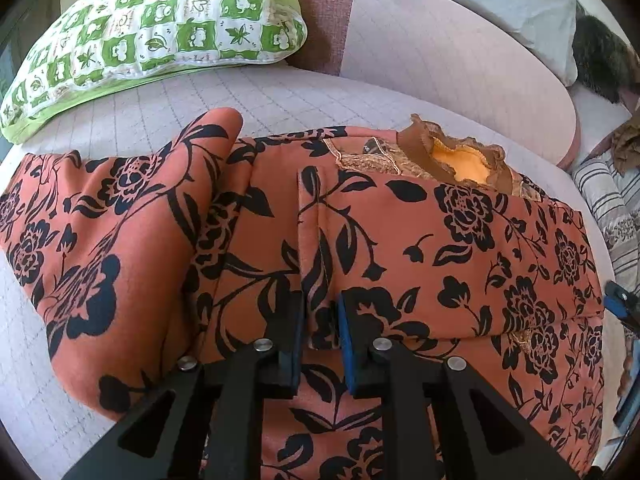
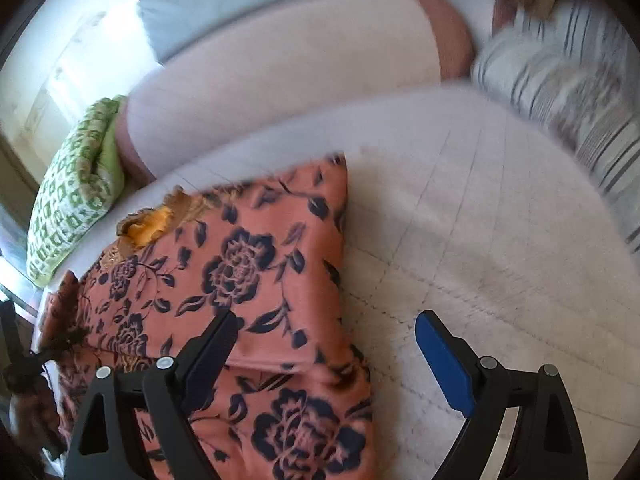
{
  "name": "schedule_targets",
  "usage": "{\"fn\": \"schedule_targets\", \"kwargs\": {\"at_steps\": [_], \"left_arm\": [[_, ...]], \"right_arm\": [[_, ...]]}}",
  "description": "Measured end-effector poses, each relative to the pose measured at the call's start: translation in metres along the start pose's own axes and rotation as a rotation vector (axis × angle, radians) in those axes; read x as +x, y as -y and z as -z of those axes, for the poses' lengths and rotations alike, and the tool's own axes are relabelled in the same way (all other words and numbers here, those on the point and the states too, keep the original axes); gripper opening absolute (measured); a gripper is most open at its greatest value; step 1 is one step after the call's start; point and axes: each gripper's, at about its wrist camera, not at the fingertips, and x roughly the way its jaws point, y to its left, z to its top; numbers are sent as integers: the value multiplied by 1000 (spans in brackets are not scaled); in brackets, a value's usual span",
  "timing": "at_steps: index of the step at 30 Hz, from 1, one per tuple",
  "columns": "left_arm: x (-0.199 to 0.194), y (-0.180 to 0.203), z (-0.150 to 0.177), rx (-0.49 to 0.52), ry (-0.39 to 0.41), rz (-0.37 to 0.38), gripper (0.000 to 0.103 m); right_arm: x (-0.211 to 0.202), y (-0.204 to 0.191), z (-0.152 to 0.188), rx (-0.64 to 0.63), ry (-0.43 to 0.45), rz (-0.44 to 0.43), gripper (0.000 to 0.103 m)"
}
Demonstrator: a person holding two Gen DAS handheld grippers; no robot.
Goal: Fold small clothes
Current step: 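Grasp the other shirt side with the left gripper and fold it inward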
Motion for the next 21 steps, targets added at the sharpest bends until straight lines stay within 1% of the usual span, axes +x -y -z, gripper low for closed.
{"fn": "schedule_targets", "kwargs": {"at_steps": [1,2,3,5,6,7,8,9,10,11,12,13,14,15,16,18,20,21], "left_arm": [[3,1,-1,1,-1,1,16],[4,2,-2,4,-1,1,16],[5,5,-4,8,-2,0,16],[1,6,-3,25,16,-2,16],[1,8,-3,35,21,3,19],[5,10,-2,47,11,5,20],[7,12,-1,56,10,-4,20],[7,12,0,61,17,-8,20],[6,13,0,70,23,-11,20],[7,14,-1,77,24,-11,20],[8,14,-1,78,24,-10,20],[8,14,-1,77,27,-7,20],[9,14,-1,77,29,-5,20],[9,13,0,76,32,-3,20],[9,13,1,77,39,0,20],[9,12,2,76,44,4,20],[9,11,2,76,42,8,20],[10,10,2,73,42,9,21]], "right_arm": [[10,3,-2,18,-44,-21,51],[19,3,-2,29,-91,-48,10],[21,3,-2,32,-105,-57,10],[8,2,-1,5,-56,-57,10],[6,10,-1,26,-44,-54,10],[15,22,-1,58,-71,-16,10],[24,33,2,87,-98,-24,11],[23,33,3,94,-83,-40,13],[15,29,2,80,-52,-52,19],[7,24,1,67,-25,-52,28],[4,24,-1,66,-24,-58,52],[1,23,-3,69,-21,-59,68],[-3,22,-7,76,12,-38,79],[-5,22,-12,78,32,-25,79],[-3,20,-18,79,37,-34,79],[7,18,-29,105,35,-81,79],[23,17,-39,118,15,-102,79],[34,20,-44,116,6,-87,74]]}}
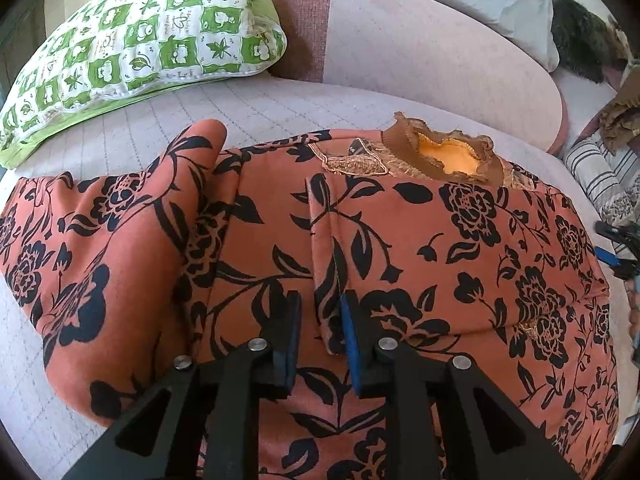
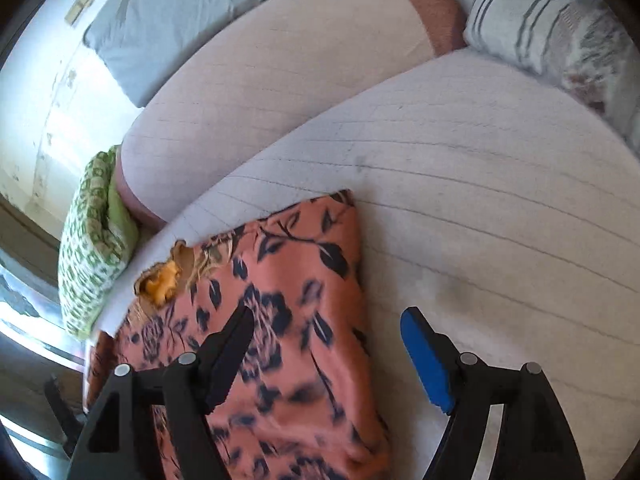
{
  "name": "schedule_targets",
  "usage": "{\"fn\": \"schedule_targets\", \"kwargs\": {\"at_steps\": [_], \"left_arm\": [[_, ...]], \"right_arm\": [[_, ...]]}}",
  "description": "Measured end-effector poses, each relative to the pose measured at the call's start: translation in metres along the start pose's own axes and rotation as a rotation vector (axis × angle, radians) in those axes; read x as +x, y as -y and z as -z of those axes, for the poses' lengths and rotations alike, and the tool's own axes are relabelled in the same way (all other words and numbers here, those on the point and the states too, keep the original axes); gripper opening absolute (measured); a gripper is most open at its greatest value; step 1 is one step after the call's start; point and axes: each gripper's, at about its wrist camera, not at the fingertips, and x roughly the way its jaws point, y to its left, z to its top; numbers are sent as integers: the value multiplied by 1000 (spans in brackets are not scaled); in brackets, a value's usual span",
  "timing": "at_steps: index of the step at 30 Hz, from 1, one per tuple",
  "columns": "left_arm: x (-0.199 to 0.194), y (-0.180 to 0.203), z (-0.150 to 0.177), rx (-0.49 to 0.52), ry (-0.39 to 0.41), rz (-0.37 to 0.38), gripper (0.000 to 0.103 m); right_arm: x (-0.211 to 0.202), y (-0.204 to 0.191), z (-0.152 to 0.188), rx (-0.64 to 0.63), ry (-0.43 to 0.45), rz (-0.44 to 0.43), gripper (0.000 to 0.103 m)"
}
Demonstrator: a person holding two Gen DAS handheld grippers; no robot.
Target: Fold small clothes
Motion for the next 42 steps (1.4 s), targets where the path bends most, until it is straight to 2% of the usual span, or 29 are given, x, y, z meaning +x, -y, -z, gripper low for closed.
{"fn": "schedule_targets", "kwargs": {"at_steps": [1,2,3,4,6,8,9,11,13,14,15,16,17,18,19,20,21,22,23,24,29,31,33,35,37,42], "left_arm": [[0,0,0,-2,2,0,21],[0,0,1,4,3,-2,21],[0,0,1,9,6,-4,22],[1,0,1,18,12,-6,23],[3,1,1,23,21,-11,25],[1,2,1,23,19,-22,27],[0,3,0,29,15,-25,28],[0,3,1,39,14,-27,29],[0,4,1,41,16,-31,31],[0,4,1,38,17,-33,32],[0,5,1,37,16,-35,34],[0,6,1,40,10,-37,35],[-4,6,0,39,3,-37,36],[-9,4,0,28,3,-29,36],[-18,-1,0,8,10,-13,36],[-32,-7,2,-8,32,7,36],[-46,-13,6,-21,61,19,43],[-63,-23,11,-45,101,24,50],[-79,-37,19,-81,137,23,58],[-95,-55,28,-140,164,31,59],[-129,-151,60,-435,196,50,65],[-129,-191,66,-552,191,69,65],[-125,-224,69,-655,197,117,65],[-116,-256,69,-755,190,157,65],[-107,-283,62,-821,191,154,65],[-81,-329,37,-911,194,164,65]], "right_arm": [[11,2,-2,12,-30,4,67],[18,-1,-3,-6,-54,14,31],[18,-8,-4,-46,-58,32,10],[14,-12,-4,-76,-37,46,10],[23,-10,-1,-124,-45,125,14],[16,-10,0,-99,-27,113,24],[7,-8,1,-82,-13,126,36],[-20,-13,8,-71,44,125,40],[-42,-25,20,-93,70,42,43],[-46,-33,29,-111,39,-30,58],[-42,-38,38,-126,-12,-96,68],[-37,-36,46,-140,-50,-110,68],[-23,-27,53,-140,-103,-58,67],[-12,-13,56,-101,-131,-33,53],[-15,0,56,-20,-97,-39,45],[-24,1,54,28,-76,-47,44],[-36,-6,54,32,-54,-68,61],[-51,-23,57,-24,-8,-89,68],[-60,-34,62,-67,26,-96,74],[-70,-49,71,-118,46,-107,76],[-73,-84,143,-223,-26,-145,76],[-71,-91,177,-275,-54,-126,76],[-60,-87,196,-287,-87,-95,76],[-62,-79,205,-297,-78,-85,76],[-71,-72,206,-300,-68,-82,76],[-70,-66,205,-279,-64,-91,78]]}}
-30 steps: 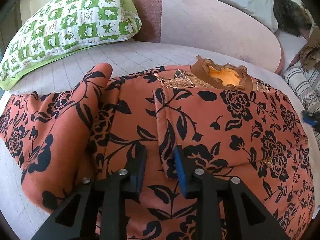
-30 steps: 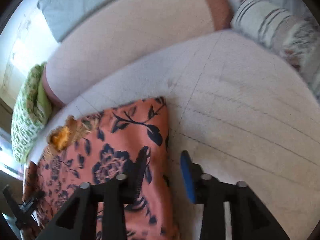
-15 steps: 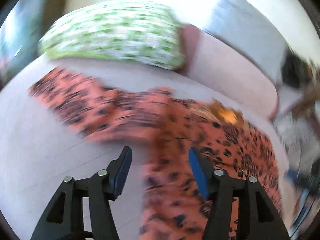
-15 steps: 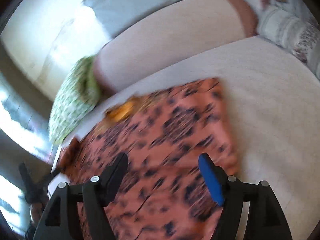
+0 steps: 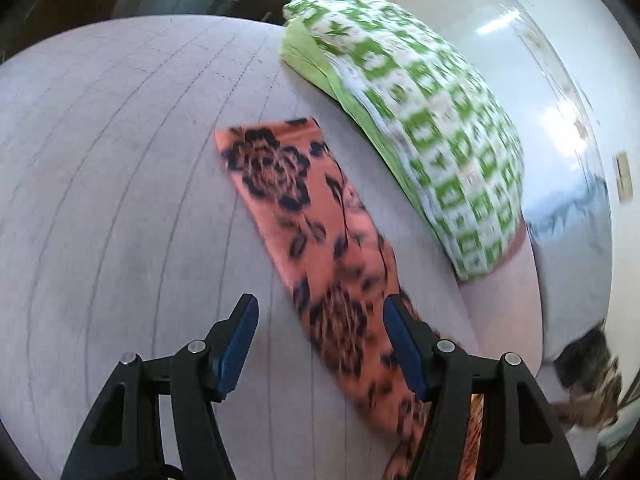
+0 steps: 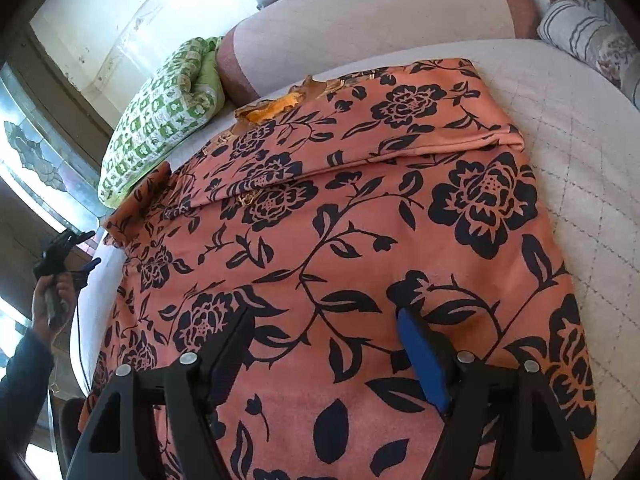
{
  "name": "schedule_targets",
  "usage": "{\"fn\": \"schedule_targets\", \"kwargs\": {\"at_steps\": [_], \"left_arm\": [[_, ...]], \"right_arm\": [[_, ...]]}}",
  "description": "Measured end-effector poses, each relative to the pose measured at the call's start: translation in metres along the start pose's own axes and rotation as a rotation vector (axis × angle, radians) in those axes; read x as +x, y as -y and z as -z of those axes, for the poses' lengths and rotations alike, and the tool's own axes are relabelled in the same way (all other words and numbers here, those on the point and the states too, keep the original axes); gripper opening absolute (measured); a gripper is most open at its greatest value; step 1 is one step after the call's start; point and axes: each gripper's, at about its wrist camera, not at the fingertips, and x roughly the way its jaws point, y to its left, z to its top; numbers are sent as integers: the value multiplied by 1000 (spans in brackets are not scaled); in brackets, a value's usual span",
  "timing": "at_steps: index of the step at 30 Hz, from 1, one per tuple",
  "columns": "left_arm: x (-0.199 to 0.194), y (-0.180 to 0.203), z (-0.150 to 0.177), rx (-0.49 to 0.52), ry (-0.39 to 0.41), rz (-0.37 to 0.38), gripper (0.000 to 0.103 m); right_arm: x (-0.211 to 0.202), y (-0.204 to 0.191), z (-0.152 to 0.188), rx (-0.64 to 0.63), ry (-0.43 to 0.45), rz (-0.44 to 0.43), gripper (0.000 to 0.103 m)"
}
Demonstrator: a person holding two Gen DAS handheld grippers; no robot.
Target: Fold small clothes
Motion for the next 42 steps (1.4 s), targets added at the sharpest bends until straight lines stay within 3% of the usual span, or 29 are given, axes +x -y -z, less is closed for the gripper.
{"fn": "schedule_targets", "kwargs": {"at_steps": [6,10,12,14,18,21,23,27,29,31,32,33,35,37,39,42], "left_arm": [[18,-4,-21,-24,29,-62,65],[26,7,-25,13,37,-156,61],[33,13,-30,44,34,-253,27],[38,12,-35,41,19,-322,8],[30,15,-41,30,26,-325,3],[1,66,-31,170,141,-279,3],[-27,123,-9,327,212,-182,3],[-73,250,81,695,286,47,3],[-78,296,131,826,265,149,3],[-70,333,180,917,188,246,4],[-57,349,209,974,113,282,11],[-45,358,232,1018,45,306,27],[-18,358,276,1094,-72,311,54],[1,340,294,1107,-138,264,55],[12,308,281,1048,-169,187,55],[13,268,251,997,-126,78,56]], "right_arm": [[5,-10,4,-30,28,34,82],[6,-11,3,-22,33,35,84],[7,-11,3,-21,34,37,85],[7,-11,3,-15,37,34,85],[5,-8,3,-9,38,19,85],[4,-6,2,5,41,0,85],[4,-3,2,19,46,-14,85],[0,-1,4,34,60,-30,85],[-2,1,4,43,62,-42,85],[-3,4,5,56,64,-55,85],[-3,5,5,65,63,-62,85],[-3,6,4,69,60,-66,85],[-5,6,2,76,51,-72,85],[-8,8,1,95,43,-83,85],[-15,13,-3,129,47,-88,85],[-26,17,-17,147,83,-104,85]]}}
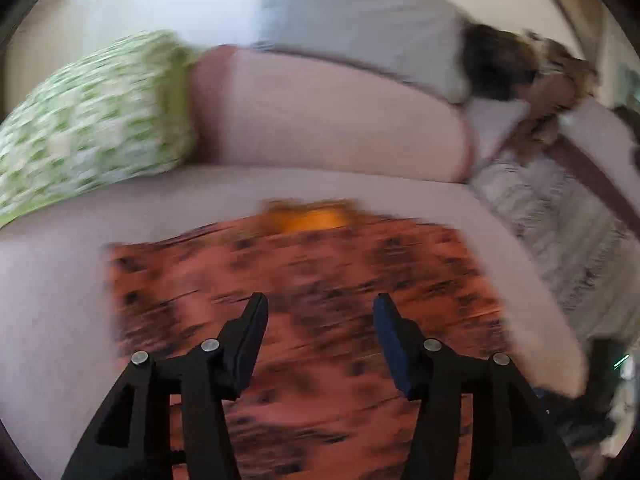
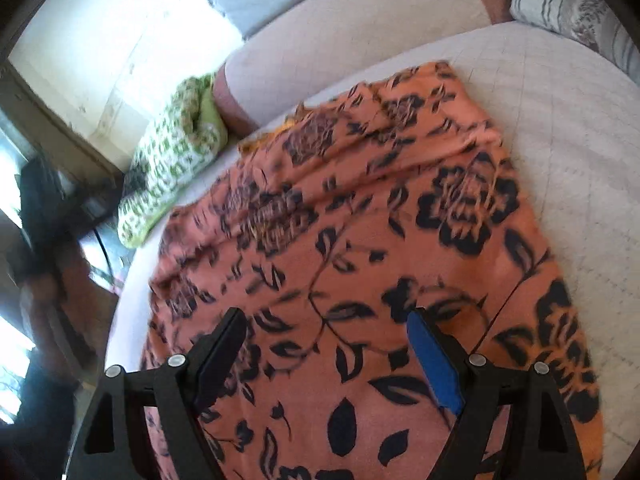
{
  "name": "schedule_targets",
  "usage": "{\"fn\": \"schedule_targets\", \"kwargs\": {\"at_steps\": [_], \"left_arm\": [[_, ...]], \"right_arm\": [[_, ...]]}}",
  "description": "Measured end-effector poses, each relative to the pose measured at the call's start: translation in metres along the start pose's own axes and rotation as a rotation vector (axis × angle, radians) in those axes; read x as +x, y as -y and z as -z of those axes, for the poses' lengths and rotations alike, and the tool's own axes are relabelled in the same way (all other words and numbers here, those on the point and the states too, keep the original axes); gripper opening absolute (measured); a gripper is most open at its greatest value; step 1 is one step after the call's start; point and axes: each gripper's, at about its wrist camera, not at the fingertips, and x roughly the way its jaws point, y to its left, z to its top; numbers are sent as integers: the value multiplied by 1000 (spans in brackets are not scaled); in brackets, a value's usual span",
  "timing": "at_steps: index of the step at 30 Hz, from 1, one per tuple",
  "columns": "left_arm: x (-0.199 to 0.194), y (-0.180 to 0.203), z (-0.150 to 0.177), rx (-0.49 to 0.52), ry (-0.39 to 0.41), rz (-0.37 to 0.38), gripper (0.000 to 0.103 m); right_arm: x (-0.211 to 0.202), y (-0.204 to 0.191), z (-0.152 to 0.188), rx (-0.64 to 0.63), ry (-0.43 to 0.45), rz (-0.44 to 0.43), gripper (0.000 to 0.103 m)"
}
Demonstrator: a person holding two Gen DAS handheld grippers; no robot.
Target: Fold small clothes
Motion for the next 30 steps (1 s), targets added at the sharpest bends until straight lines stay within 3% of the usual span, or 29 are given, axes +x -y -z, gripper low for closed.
{"fn": "schedule_targets", "kwargs": {"at_steps": [1,4,8,10,12,15,20,25,28,30], "left_arm": [[0,-22,7,-19,-14,-80,56],[0,-63,25,-91,-61,-198,56],[12,-89,43,-136,-98,-234,56],[11,-82,53,-83,-88,-239,56],[7,-73,63,-15,-74,-256,56],[12,-77,71,33,-71,-273,56],[17,-87,72,5,-93,-240,55],[7,-71,80,93,-83,-207,55],[17,-68,82,124,-94,-251,55],[22,-78,79,62,-102,-266,40]], "right_arm": [[-1,-1,-7,-1,9,-3,85],[4,-5,-44,-12,38,-10,85],[41,13,-110,165,22,-110,85],[62,21,-130,240,9,-105,85],[81,29,-146,262,12,-41,85],[99,35,-157,274,6,47,85],[114,18,-163,143,-25,158,77],[115,11,-167,115,-16,176,77],[120,3,-167,100,-18,174,77],[133,-3,-168,76,-58,208,77]]}}
